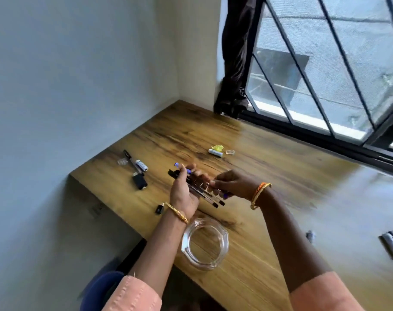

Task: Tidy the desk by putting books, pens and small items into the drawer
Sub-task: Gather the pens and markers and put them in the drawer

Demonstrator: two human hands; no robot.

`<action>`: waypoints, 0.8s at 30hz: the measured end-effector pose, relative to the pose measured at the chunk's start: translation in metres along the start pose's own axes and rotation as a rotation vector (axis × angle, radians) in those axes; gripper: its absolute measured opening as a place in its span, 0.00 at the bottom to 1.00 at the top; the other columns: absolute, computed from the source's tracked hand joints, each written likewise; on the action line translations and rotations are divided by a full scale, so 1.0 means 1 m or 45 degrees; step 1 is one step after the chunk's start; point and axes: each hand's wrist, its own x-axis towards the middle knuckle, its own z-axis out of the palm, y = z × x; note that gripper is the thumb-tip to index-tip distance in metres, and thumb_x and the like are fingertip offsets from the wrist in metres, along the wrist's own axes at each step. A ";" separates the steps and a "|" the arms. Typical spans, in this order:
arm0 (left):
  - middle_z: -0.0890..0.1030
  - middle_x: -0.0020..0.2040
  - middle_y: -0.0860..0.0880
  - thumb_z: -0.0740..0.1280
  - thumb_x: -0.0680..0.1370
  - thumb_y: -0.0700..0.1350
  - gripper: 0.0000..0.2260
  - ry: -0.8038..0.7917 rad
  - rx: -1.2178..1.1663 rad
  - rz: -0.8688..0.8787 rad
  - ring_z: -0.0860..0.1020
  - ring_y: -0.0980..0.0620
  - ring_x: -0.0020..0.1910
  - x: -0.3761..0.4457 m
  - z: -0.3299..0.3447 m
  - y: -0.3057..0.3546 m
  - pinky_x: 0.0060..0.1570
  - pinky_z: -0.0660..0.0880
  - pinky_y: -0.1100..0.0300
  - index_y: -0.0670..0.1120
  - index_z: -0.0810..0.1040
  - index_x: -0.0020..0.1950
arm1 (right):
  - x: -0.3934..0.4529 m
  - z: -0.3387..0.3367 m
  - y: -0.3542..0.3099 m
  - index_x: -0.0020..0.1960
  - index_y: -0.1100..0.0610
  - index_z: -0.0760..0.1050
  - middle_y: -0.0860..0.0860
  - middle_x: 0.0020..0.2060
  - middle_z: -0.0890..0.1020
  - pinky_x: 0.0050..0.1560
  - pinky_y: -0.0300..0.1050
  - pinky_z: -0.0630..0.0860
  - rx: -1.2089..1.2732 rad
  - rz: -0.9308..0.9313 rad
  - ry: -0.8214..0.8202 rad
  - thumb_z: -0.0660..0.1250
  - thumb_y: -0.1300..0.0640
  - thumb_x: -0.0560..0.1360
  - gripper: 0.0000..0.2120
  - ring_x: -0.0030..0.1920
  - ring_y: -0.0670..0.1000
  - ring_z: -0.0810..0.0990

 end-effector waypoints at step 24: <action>0.66 0.20 0.54 0.64 0.77 0.43 0.16 0.544 0.092 -0.037 0.62 0.56 0.17 0.066 -0.176 0.225 0.21 0.62 0.64 0.49 0.64 0.30 | 0.272 0.143 -0.121 0.52 0.57 0.79 0.57 0.53 0.81 0.64 0.56 0.67 -0.594 0.324 0.622 0.73 0.52 0.69 0.14 0.59 0.60 0.75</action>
